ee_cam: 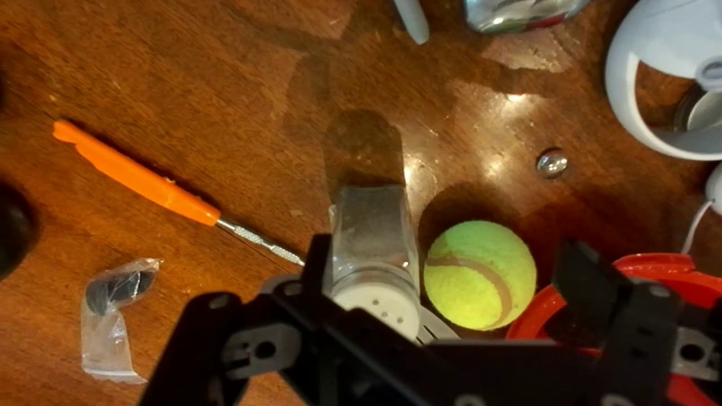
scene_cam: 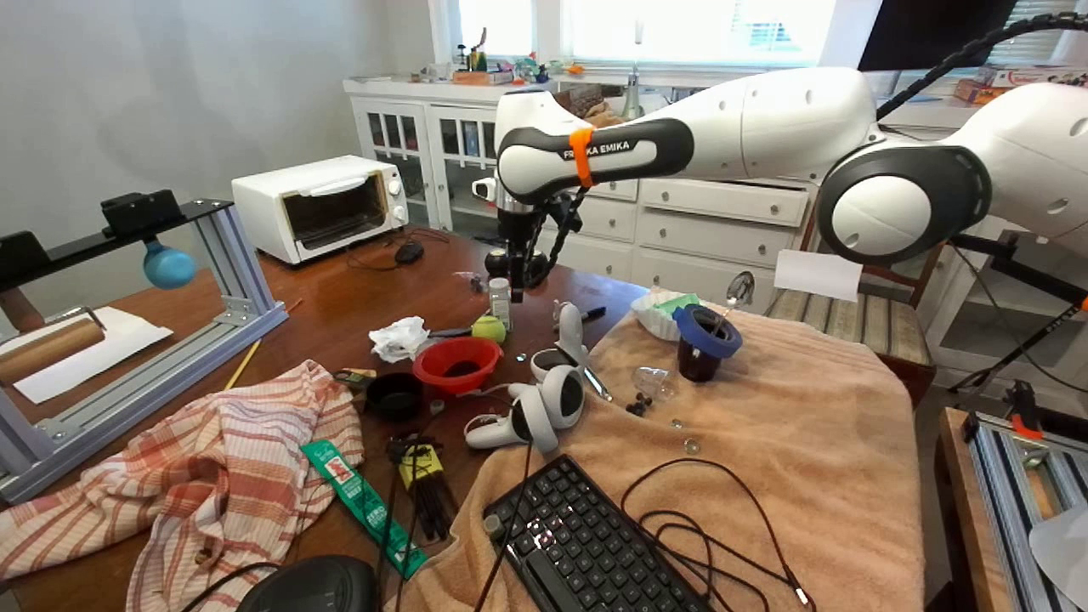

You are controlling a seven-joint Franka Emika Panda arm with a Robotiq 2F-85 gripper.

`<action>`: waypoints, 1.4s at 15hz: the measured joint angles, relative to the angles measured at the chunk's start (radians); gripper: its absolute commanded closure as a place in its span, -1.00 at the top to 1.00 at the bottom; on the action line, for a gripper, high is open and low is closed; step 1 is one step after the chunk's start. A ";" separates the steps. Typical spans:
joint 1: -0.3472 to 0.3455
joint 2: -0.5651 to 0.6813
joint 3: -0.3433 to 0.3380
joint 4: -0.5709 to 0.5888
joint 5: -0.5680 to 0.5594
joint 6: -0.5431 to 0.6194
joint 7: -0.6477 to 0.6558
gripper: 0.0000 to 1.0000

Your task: Move the white remote to the left then move the hand sanitizer to the right

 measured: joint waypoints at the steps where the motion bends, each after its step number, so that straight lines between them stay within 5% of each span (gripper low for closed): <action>1: 0.000 0.003 0.001 0.000 0.000 0.013 -0.001 1.00; 9: -0.019 0.057 0.014 -0.001 0.021 0.131 0.006 1.00; 12: -0.032 0.067 0.035 0.001 0.036 0.139 -0.008 0.41; 13: -0.036 0.068 0.043 0.001 0.041 0.140 -0.015 0.38; 18: -0.045 0.069 0.063 0.011 0.046 0.142 -0.037 -0.43; 21: -0.046 0.069 0.067 0.013 0.046 0.142 -0.040 -0.54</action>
